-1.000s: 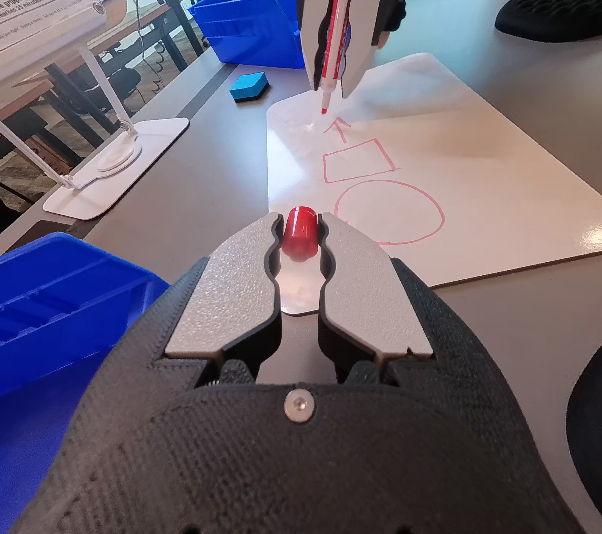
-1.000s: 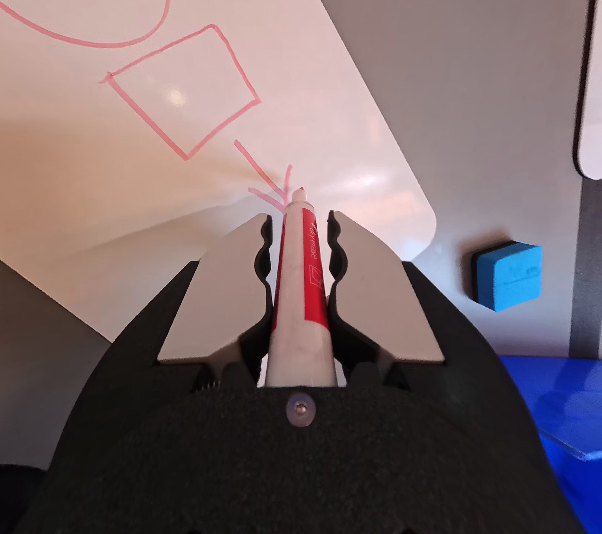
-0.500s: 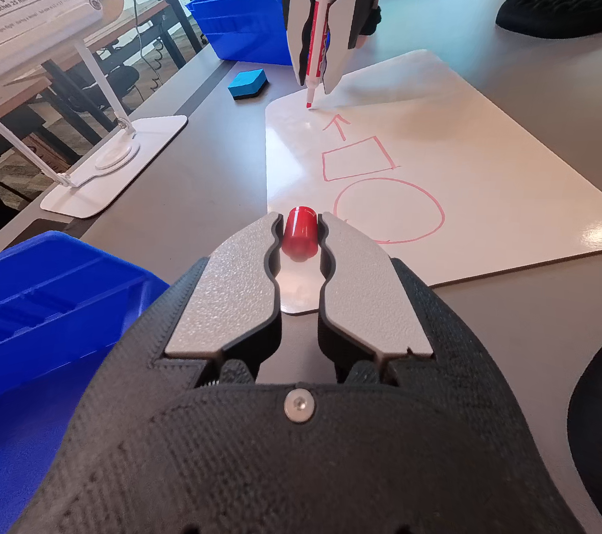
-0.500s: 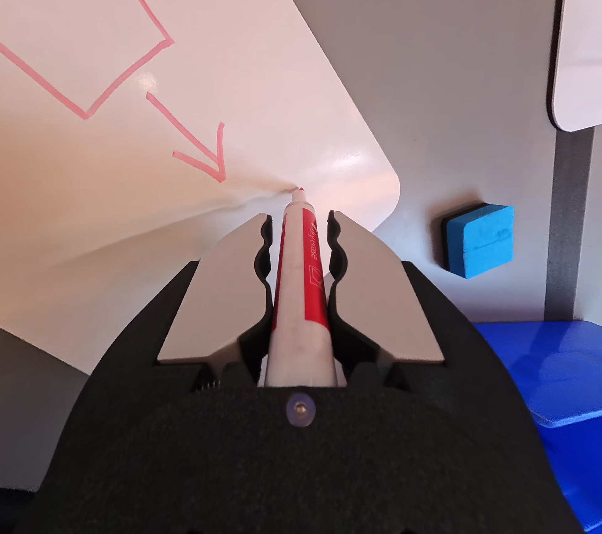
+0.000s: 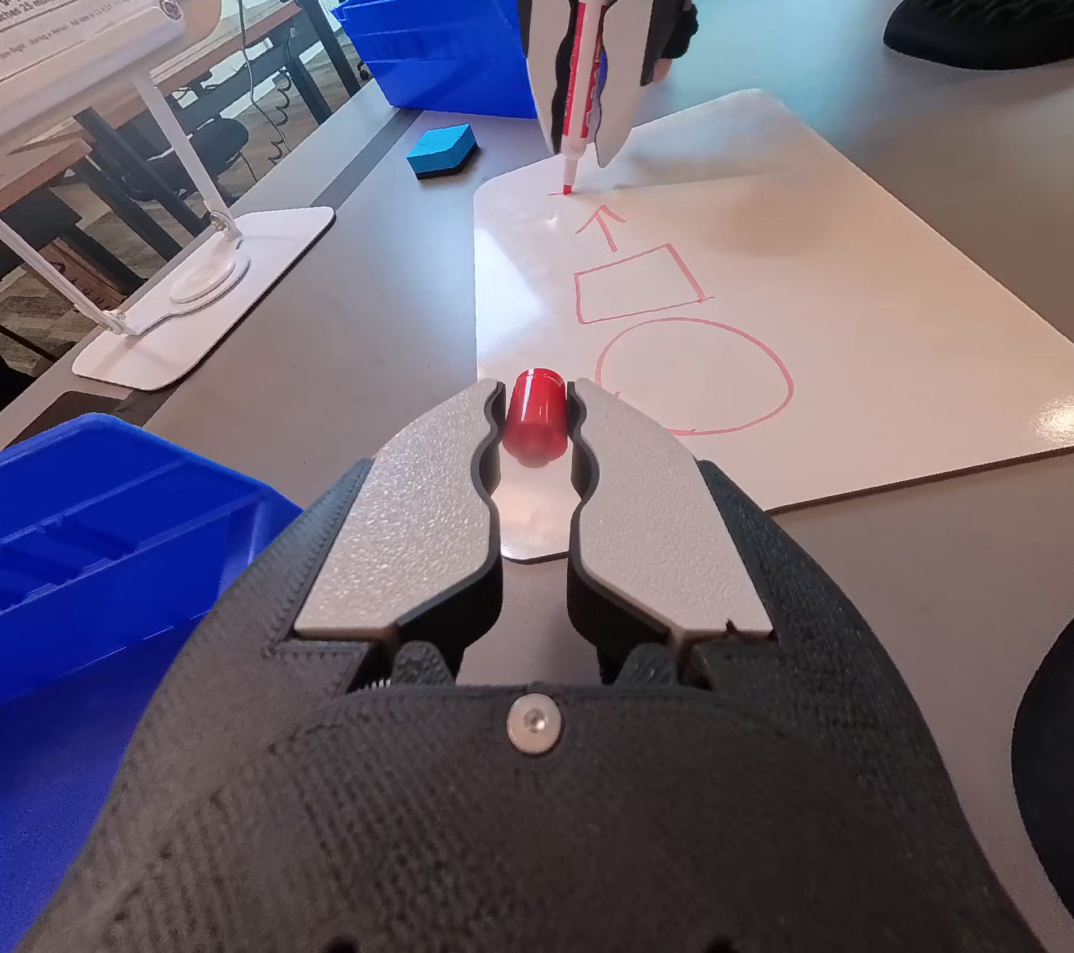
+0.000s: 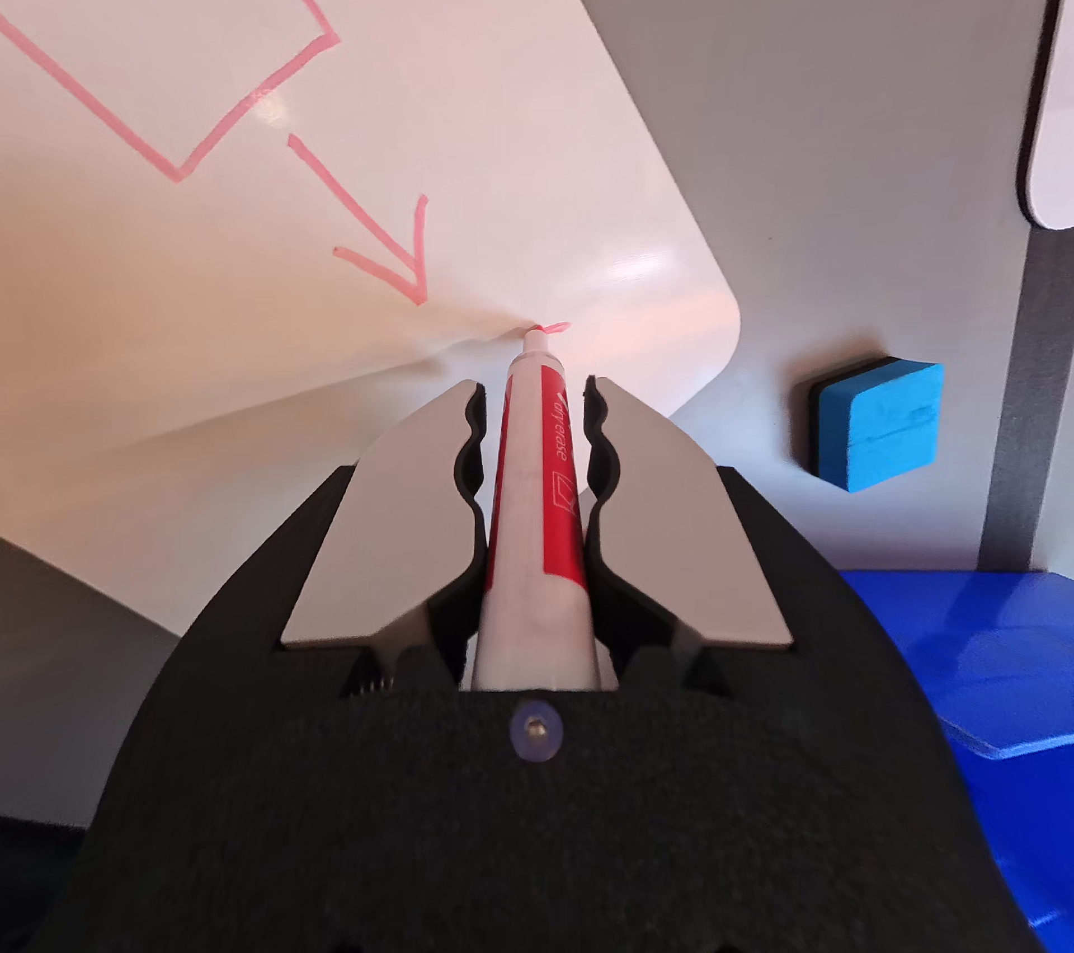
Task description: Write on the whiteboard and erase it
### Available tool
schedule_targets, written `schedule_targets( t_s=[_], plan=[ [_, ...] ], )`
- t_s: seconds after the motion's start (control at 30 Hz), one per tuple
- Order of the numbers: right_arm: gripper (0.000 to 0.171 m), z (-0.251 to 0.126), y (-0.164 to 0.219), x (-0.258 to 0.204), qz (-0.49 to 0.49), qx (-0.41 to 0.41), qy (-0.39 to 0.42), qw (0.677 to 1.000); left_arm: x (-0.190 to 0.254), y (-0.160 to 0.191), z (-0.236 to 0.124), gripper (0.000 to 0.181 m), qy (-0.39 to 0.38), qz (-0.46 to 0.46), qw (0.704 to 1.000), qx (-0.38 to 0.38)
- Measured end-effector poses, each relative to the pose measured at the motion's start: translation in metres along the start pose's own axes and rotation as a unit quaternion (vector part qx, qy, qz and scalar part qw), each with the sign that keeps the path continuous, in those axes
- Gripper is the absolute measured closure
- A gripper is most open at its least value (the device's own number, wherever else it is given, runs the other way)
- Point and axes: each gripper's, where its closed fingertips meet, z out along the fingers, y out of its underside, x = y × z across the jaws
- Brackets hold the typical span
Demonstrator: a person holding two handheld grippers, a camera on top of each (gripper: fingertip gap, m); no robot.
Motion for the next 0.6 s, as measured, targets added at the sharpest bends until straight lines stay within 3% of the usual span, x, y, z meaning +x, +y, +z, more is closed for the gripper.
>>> schedule_targets(
  t_s=[0.4,0.6],
  plan=[
    [0.138,-0.016,0.007,-0.047,-0.03,-0.016,-0.036,0.999,0.003,0.0,0.002,0.161,0.004,0.002,1.0,-0.001],
    [0.138,-0.017,-0.005,-0.02,-0.008,0.013,-0.01,1.0,0.003,-0.002,0.001,0.161,0.002,0.004,1.0,0.002]
  ],
)
